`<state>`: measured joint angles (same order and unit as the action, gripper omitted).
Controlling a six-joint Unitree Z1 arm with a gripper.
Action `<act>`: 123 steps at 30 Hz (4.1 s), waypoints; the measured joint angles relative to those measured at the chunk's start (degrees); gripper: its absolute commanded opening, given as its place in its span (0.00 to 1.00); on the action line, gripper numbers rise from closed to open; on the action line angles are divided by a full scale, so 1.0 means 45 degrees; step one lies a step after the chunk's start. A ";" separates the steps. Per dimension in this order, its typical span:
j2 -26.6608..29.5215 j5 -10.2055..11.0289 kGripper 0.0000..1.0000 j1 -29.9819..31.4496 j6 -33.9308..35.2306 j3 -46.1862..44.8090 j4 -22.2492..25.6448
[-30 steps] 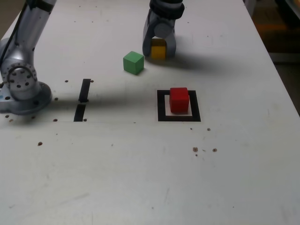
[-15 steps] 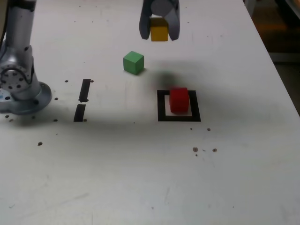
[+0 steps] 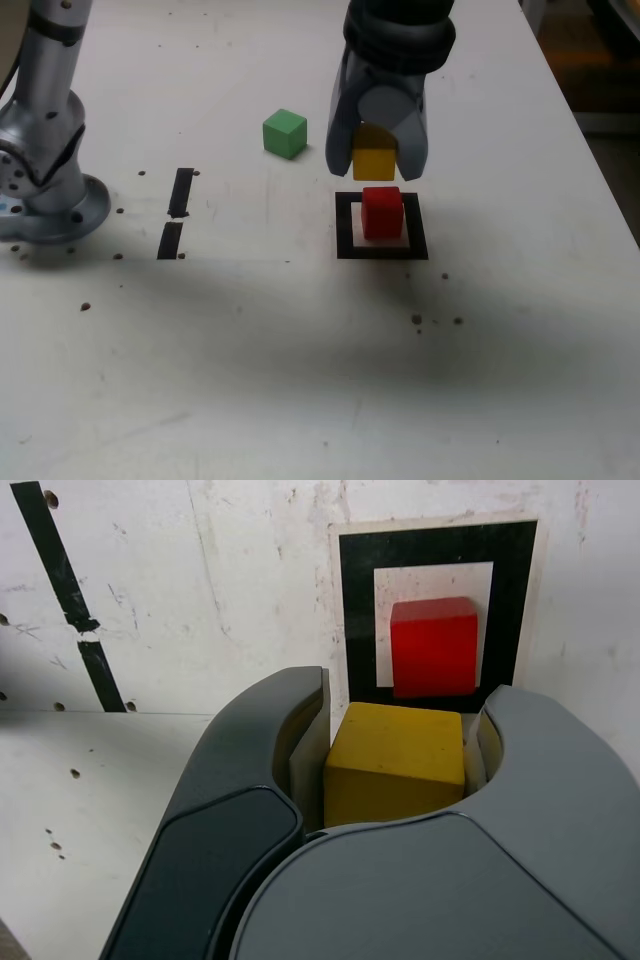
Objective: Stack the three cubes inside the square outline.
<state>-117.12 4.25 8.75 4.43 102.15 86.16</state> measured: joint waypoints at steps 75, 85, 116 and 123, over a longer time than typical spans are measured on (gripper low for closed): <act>0.3159 0.2272 1.00 -0.3387 -0.2640 -0.4429 0.0217; 0.4054 0.2940 1.00 -0.5573 -0.6626 -0.7723 -0.3858; 0.2894 0.2885 0.39 -0.5579 -0.7800 -0.9611 -0.8231; 0.2665 0.2265 0.21 -0.5579 -0.8004 -0.9098 -0.7881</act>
<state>-105.13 14.44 -16.36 -31.59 61.21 50.70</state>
